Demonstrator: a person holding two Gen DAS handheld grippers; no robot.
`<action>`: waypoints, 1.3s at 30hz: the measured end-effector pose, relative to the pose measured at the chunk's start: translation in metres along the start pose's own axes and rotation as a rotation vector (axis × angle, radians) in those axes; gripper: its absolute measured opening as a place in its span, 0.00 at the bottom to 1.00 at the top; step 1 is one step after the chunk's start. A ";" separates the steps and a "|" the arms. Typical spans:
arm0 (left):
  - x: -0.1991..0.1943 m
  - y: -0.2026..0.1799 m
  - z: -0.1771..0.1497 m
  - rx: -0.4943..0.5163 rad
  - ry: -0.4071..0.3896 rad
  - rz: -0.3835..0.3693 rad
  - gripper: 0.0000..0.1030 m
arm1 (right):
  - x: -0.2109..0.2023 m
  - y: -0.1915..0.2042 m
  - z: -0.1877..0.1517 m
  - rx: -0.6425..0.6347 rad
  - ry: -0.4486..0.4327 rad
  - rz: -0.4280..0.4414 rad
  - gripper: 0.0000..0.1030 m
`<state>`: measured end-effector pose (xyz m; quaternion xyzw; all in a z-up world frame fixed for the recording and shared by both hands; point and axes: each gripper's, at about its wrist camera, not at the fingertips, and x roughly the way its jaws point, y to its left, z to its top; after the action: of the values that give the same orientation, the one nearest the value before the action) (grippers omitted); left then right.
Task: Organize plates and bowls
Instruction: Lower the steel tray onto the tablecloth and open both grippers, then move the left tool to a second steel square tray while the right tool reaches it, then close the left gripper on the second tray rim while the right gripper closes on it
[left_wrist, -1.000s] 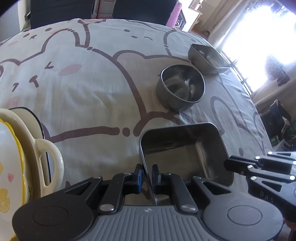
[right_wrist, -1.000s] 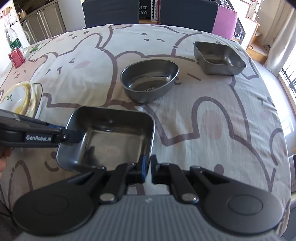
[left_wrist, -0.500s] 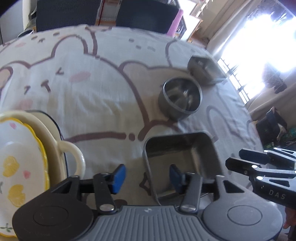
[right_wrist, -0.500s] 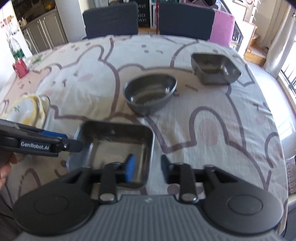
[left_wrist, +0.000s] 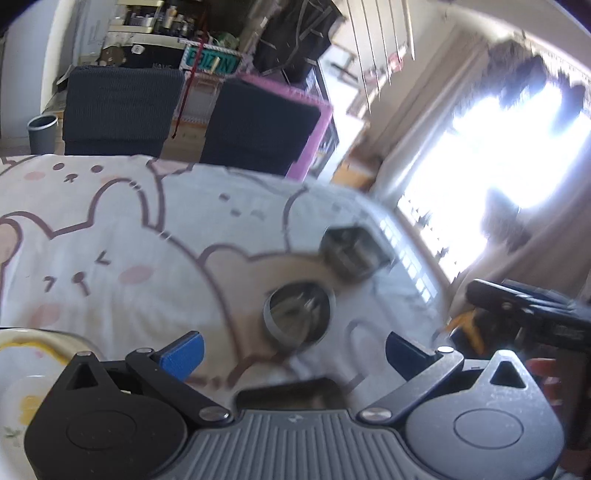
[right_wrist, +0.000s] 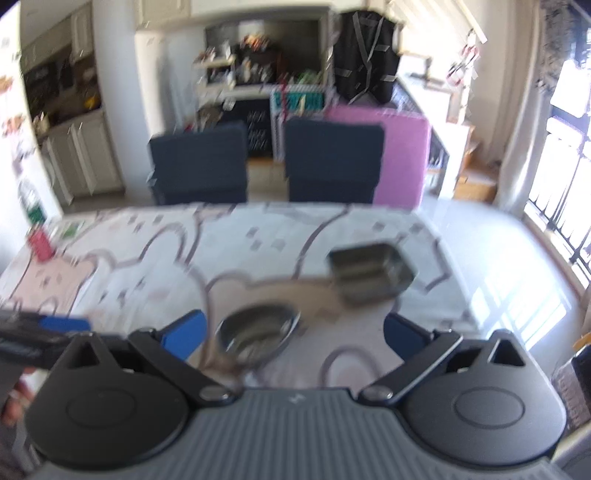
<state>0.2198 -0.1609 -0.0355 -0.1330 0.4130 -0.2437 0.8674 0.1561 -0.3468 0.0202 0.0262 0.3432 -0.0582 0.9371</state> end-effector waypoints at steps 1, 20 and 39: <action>0.003 -0.004 0.004 -0.026 -0.016 -0.004 1.00 | 0.005 -0.011 0.005 0.010 -0.017 -0.004 1.00; 0.209 -0.037 0.058 -0.363 0.057 0.015 0.86 | 0.210 -0.189 0.042 0.056 0.020 -0.117 0.79; 0.310 -0.042 0.072 -0.339 0.157 0.001 0.15 | 0.300 -0.178 0.041 -0.042 0.194 0.045 0.16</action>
<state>0.4302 -0.3590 -0.1743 -0.2576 0.5147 -0.1801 0.7977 0.3874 -0.5547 -0.1439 0.0200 0.4328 -0.0270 0.9009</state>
